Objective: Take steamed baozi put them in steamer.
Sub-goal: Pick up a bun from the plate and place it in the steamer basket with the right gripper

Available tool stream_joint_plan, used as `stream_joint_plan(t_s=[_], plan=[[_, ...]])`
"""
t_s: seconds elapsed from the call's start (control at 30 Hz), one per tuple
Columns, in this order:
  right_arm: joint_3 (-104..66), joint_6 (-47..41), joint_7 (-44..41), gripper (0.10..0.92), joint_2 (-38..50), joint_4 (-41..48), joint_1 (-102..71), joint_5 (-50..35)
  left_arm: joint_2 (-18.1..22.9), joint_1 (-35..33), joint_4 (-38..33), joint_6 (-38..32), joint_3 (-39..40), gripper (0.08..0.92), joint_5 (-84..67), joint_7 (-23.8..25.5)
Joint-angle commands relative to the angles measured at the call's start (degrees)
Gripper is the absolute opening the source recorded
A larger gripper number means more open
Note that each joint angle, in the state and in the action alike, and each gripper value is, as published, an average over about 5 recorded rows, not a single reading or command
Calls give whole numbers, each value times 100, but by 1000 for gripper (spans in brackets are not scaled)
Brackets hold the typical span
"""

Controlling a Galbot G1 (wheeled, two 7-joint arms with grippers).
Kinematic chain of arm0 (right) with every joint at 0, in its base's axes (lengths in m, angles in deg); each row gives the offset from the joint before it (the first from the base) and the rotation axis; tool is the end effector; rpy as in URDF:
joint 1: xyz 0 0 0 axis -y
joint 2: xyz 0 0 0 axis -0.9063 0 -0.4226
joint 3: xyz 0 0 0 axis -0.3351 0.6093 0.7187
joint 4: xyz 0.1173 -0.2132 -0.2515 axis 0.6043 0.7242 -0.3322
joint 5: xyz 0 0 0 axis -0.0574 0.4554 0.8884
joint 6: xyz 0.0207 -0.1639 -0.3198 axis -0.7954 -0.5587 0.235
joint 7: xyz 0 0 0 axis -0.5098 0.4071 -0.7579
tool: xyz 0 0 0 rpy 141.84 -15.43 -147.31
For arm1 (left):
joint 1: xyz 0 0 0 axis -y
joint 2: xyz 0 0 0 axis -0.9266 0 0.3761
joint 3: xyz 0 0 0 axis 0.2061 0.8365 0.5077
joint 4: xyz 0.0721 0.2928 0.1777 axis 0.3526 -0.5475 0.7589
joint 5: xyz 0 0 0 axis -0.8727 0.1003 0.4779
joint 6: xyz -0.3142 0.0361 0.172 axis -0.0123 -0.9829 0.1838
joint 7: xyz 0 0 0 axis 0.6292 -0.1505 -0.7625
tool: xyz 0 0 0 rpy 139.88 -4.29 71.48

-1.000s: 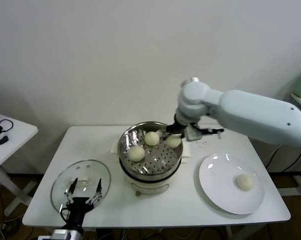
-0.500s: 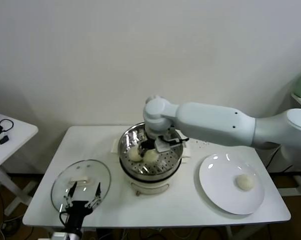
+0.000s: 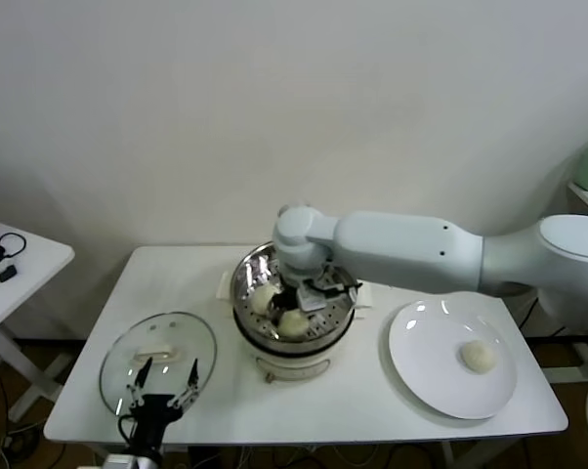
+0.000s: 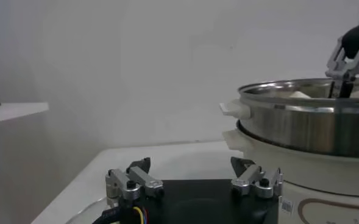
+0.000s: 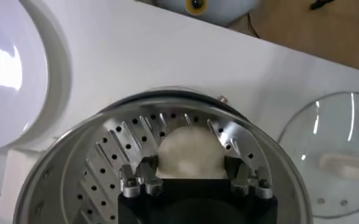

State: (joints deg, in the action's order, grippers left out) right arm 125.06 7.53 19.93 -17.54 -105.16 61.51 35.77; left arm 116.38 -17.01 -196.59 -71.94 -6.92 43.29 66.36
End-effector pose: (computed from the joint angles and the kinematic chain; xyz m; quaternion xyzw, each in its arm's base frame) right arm 0.4769 0.1988 -0.0978 -0.6584 -0.0628 -0.7434 0.1001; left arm 0.1305 0.0493 -0.3551 0.0098 -0.9955 -0.0342 0.0873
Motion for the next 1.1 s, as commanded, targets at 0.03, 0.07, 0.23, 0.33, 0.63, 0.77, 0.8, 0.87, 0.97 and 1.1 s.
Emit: stream_joint_plan(t_s=[0.03, 0.07, 0.23, 0.33, 0.63, 0.77, 0.8, 0.87, 0.97, 1.1], plan=[[80, 4, -18, 699, 204, -66, -33, -61, 5, 6, 11, -7, -8, 823, 4, -2], [72, 8, -20, 699, 227, -69, -34, -45, 4, 7, 9, -7, -10, 823, 4, -3], [48, 17, -29, 696, 338, -101, -21, -15, 5, 10, 2, -9, -14, 823, 2, -4], [44, 2, -33, 698, 403, -139, -17, -31, 5, 11, 7, -9, -14, 823, 2, -4], [48, -31, 22, 705, 469, -152, -50, -64, -1, 20, 14, -8, -23, 823, -3, -8], [40, 13, 45, 753, 450, -99, -56, -111, 5, 26, 17, -8, -25, 823, -1, -10], [32, 22, 41, 775, 448, -93, -56, -123, 6, 27, 17, -8, -27, 823, 0, -11], [1, 44, 32, 804, 448, -85, -53, -143, 8, 32, 21, -7, -29, 823, 0, -12], [-94, 102, -8, 820, 449, -31, -19, -216, 10, 43, 40, -9, -33, 823, -1, -13], [-315, 185, -92, 823, 454, 135, 144, -388, 3, 59, 69, -15, -37, 823, -5, -14]])
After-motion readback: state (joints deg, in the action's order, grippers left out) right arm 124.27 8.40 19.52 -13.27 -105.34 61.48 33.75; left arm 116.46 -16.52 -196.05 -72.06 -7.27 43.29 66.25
